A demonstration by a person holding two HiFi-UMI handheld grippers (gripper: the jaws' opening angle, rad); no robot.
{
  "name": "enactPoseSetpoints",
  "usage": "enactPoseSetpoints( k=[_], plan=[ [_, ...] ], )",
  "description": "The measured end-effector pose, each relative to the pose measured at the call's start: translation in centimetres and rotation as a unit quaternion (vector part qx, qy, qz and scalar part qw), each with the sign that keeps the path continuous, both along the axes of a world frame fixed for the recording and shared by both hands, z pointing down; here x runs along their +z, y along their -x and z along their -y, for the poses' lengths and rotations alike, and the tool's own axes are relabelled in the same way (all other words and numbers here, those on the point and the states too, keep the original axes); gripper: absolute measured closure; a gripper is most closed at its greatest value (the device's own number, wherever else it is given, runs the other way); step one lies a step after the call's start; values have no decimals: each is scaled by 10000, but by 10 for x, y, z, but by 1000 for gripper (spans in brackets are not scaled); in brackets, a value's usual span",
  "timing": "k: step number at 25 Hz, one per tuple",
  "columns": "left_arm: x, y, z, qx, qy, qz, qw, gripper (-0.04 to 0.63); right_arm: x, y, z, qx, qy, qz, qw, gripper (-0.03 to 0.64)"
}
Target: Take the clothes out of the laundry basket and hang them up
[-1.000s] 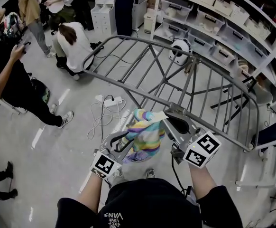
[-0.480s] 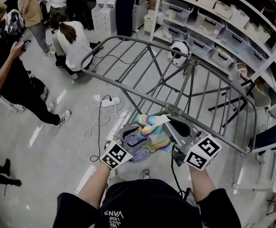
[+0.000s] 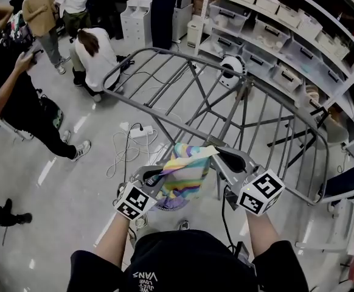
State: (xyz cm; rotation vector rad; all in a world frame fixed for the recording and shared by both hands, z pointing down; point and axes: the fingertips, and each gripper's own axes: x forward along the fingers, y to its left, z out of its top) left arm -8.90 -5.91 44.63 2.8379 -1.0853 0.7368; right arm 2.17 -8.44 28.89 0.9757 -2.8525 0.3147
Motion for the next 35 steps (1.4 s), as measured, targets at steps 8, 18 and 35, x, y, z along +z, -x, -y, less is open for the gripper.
enactPoseSetpoints(
  k=[8, 18, 35],
  plan=[
    [-82, 49, 7, -962, -811, 582, 9903, 574, -8, -6, 21, -408, -259, -424, 9979, 592],
    [-201, 109, 40, -1979, -1918, 718, 9586, 574, -66, 36, 63, -648, -913, -599, 9919, 592],
    [-431, 117, 130, -1855, -3074, 1105, 9268, 572, -273, 52, 192, 6, -2200, -1249, 9675, 592]
  ],
)
